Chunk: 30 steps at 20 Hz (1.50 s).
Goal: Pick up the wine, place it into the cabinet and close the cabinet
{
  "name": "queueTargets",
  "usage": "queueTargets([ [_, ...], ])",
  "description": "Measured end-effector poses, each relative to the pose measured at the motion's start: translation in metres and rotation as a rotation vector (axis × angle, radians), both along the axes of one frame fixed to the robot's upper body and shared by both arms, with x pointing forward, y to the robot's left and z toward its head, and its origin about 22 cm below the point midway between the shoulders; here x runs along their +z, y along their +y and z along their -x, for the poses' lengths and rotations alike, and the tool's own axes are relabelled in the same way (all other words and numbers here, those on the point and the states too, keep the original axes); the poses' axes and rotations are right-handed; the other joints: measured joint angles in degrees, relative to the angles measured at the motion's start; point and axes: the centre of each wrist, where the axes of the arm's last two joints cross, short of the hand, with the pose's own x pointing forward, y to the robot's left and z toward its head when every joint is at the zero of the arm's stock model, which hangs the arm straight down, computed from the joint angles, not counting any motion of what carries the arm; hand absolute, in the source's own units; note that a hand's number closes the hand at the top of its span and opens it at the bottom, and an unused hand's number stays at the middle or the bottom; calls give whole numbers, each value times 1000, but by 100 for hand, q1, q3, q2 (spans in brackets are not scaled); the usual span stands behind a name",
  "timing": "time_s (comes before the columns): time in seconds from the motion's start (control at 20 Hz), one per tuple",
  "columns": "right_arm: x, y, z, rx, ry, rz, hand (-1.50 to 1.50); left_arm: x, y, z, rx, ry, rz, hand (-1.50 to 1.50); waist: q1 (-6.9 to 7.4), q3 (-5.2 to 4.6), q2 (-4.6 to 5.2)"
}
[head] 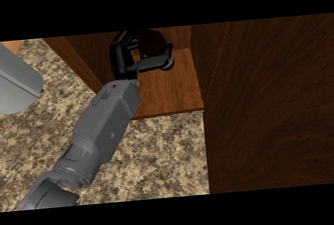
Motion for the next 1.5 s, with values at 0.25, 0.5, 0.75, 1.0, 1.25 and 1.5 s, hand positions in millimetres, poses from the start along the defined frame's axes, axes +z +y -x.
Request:
queueTargets([
  [0.25, -3, -3, 1, -4, -9, 4, -150, -1, 0, -1, 2, 18, -15, -150, 5, -2, 5],
  [0.5, -1, -1, 1, -1, -9, 2, -150, -6, 2, 0, 22, 29, -53, -150, -20, 5, 14],
  [0.75, 0, -2, 0, -4, -14, 7, -150, -13, 5, 2, 38, 58, -93, -150, -32, -3, 33],
  [1.0, -3, -2, 0, -2, -14, 4, -150, -23, 8, 6, 49, 66, -146, -150, -55, -3, 54],
  [1.25, -4, 1, 1, 14, -21, -2, -150, -29, 10, 9, 73, 67, -164, -150, -84, -7, 71],
  [1.5, -3, 1, 1, 19, -21, 6, -150, -28, 11, 9, 75, 41, -135, -150, -99, -5, 71],
])
